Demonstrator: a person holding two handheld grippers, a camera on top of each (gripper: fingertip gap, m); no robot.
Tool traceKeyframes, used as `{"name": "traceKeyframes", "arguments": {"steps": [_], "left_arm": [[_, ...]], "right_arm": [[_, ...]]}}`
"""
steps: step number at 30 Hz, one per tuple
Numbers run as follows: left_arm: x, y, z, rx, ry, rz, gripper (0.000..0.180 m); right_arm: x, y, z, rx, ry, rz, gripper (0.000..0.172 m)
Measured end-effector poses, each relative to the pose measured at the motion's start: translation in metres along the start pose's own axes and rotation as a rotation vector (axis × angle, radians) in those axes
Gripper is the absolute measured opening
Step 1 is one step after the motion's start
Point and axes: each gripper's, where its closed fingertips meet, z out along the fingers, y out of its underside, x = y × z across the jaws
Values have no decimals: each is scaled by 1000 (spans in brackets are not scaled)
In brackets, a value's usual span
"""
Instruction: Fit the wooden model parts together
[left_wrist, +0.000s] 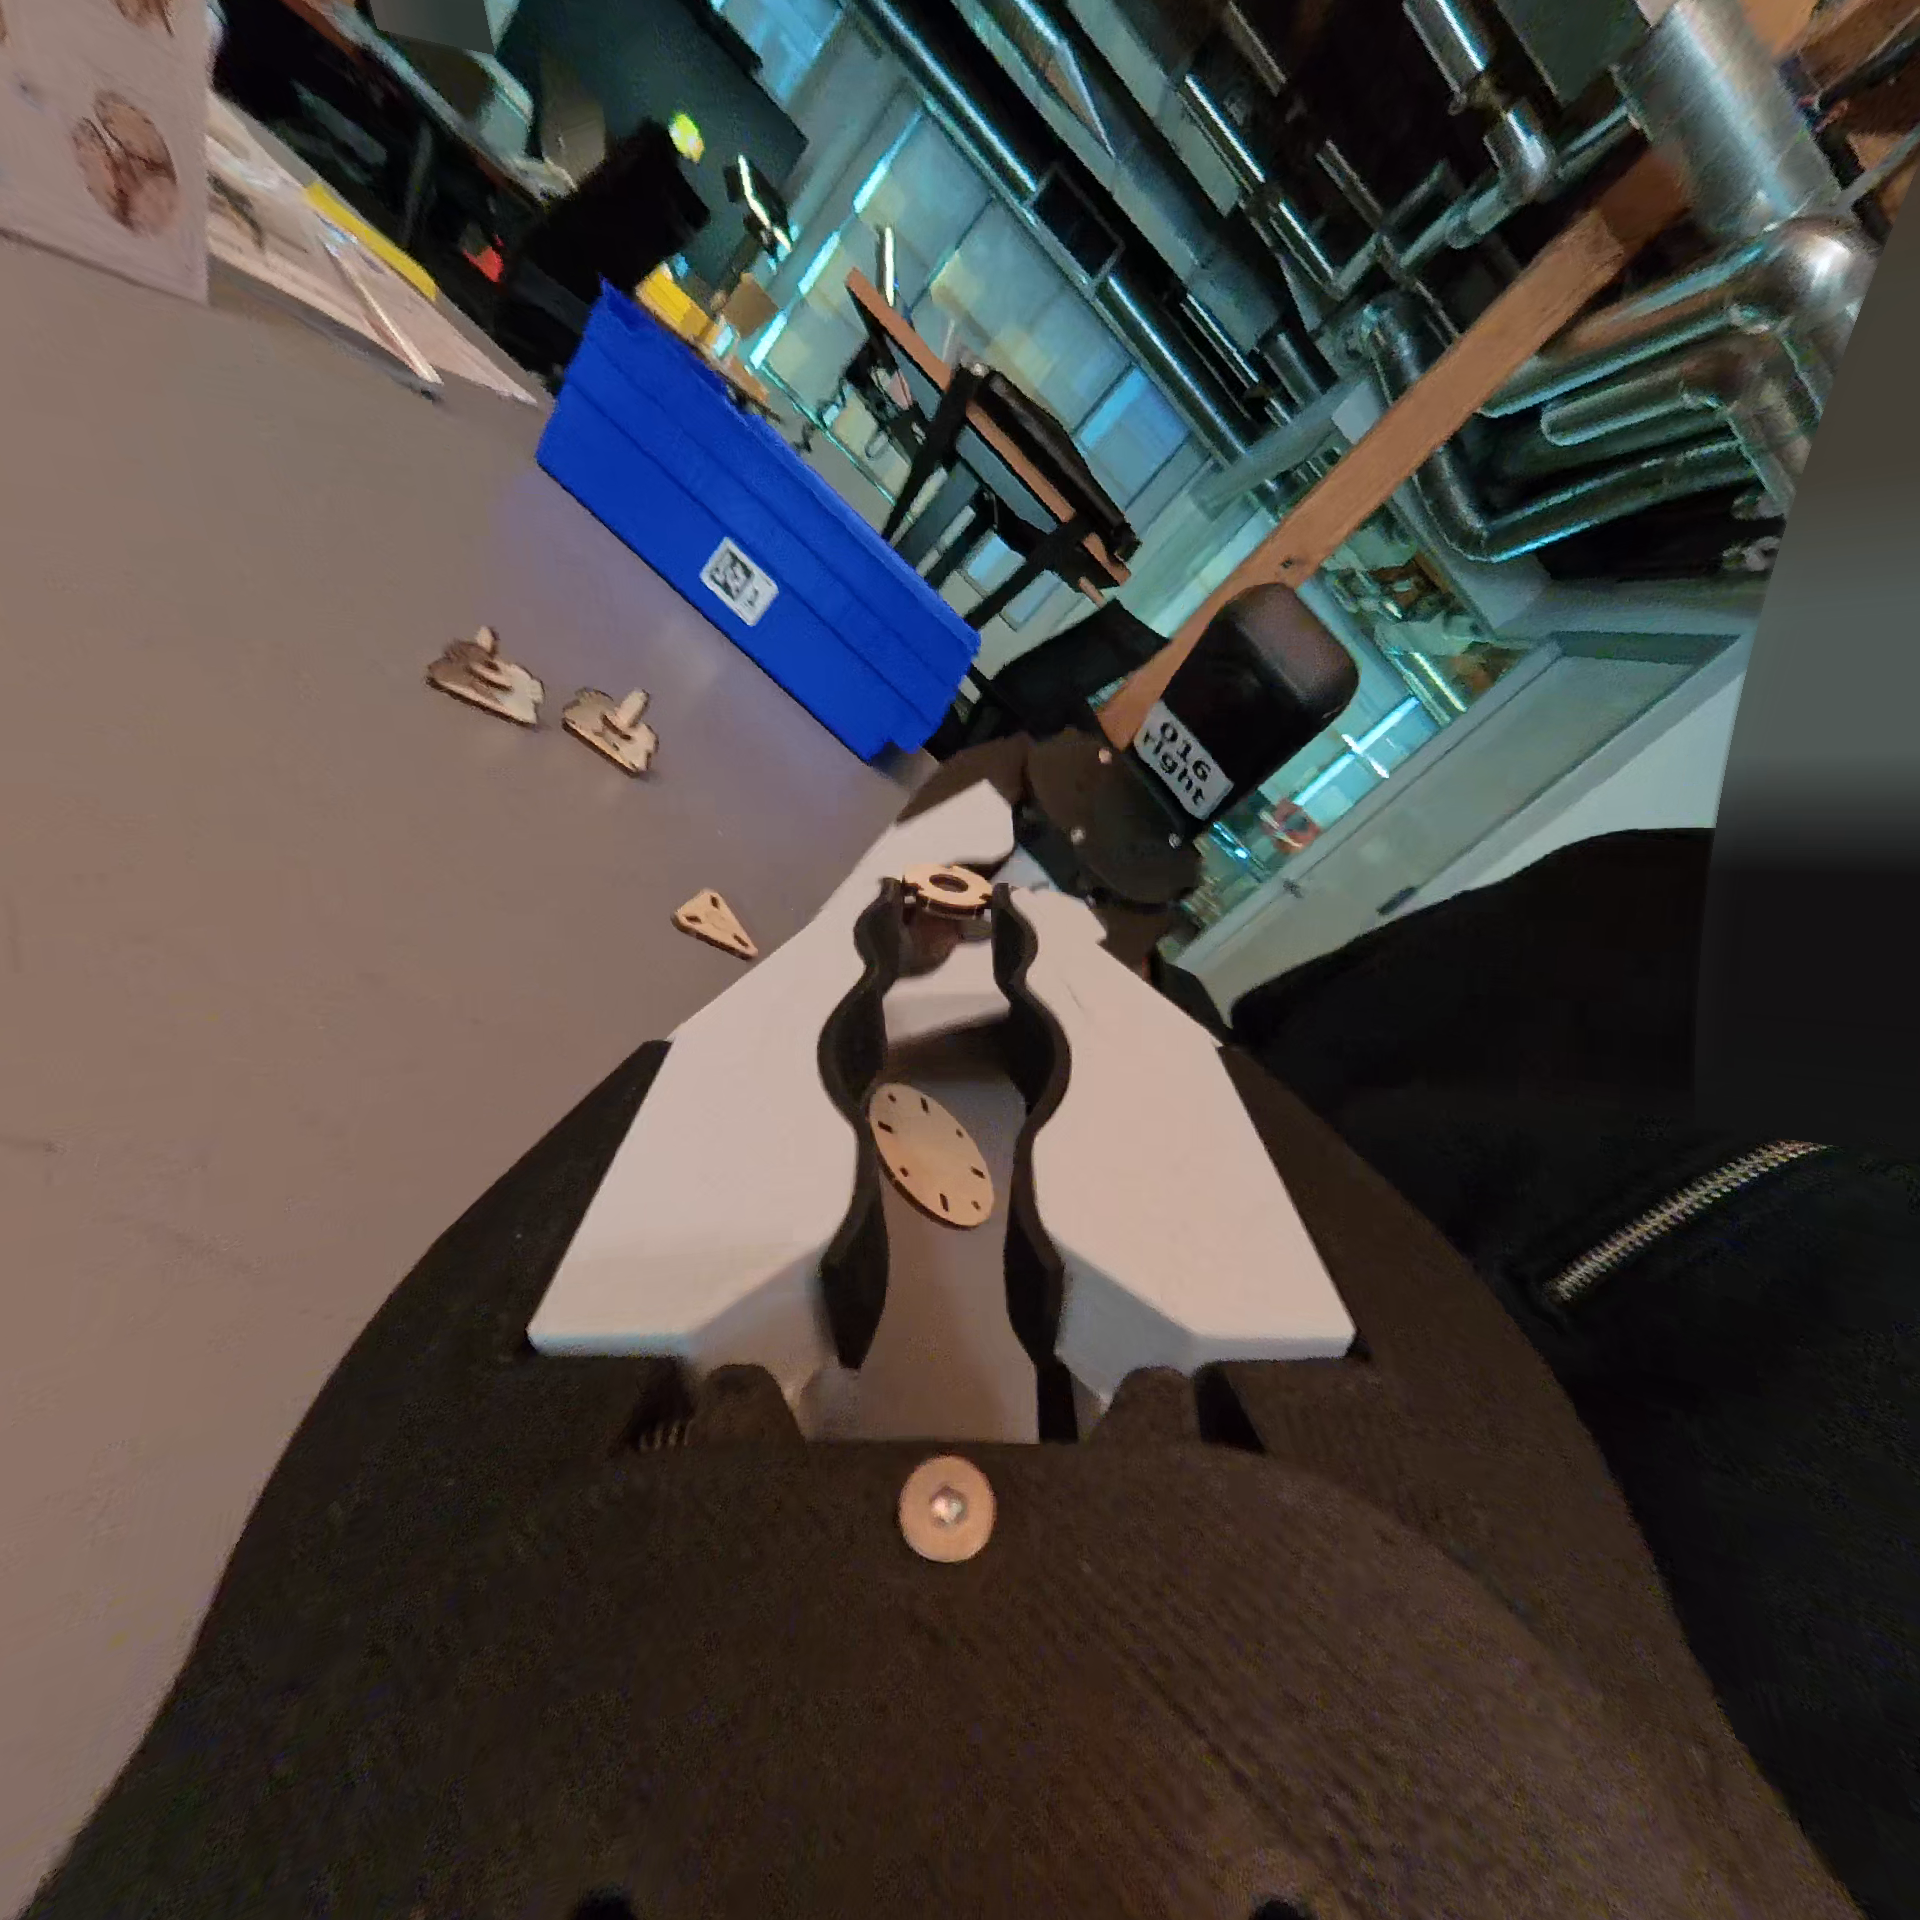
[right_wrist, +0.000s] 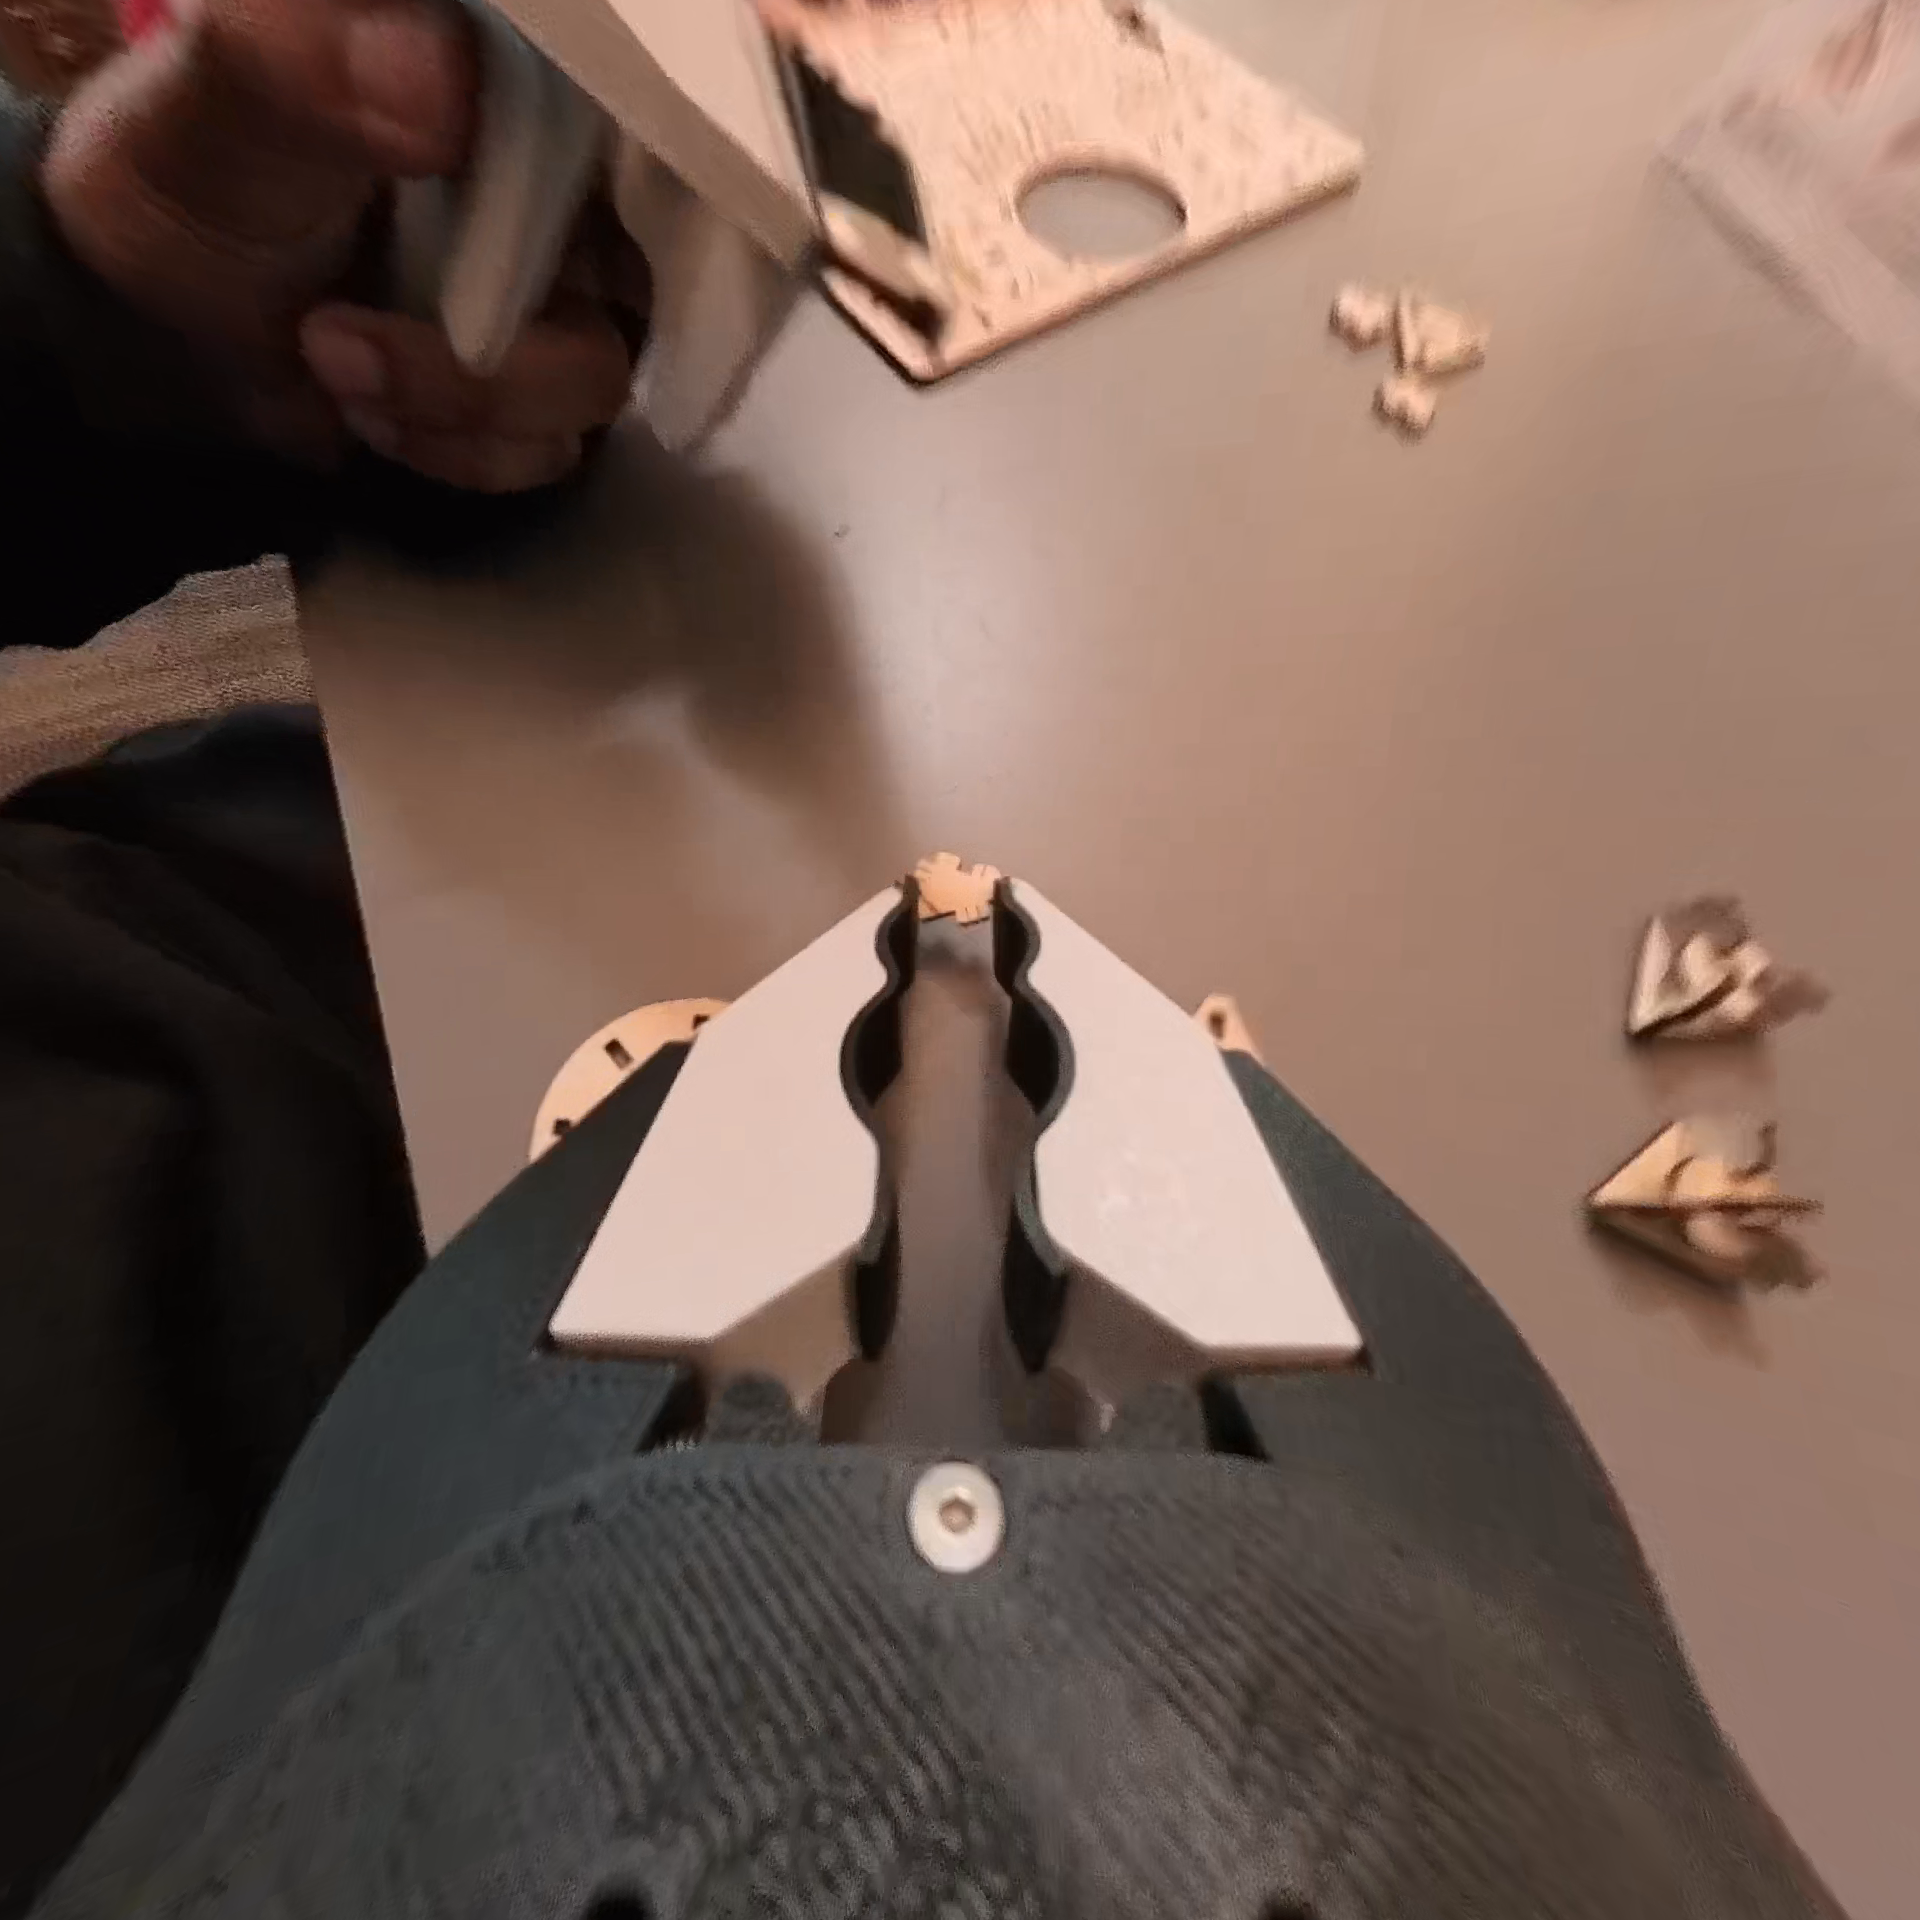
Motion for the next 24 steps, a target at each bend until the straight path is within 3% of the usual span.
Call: {"name": "traceKeyframes", "arguments": {"steps": [6,12,17,24], "left_arm": [[-2,24,13,-168,-1,-49,14],[-10,47,23,-317,-59,-68,14],[-10,50,23,-335,-40,-100,15],[-9,54,23,-359,-36,-104,16]], "right_arm": [[-16,-32,-18,321,-88,-509,12],[-16,-16,-13,250,52,-759,12],[-14,-10,-17,270,171,-890,12],[-20,-19,-26,341,157,-851,12]]}}
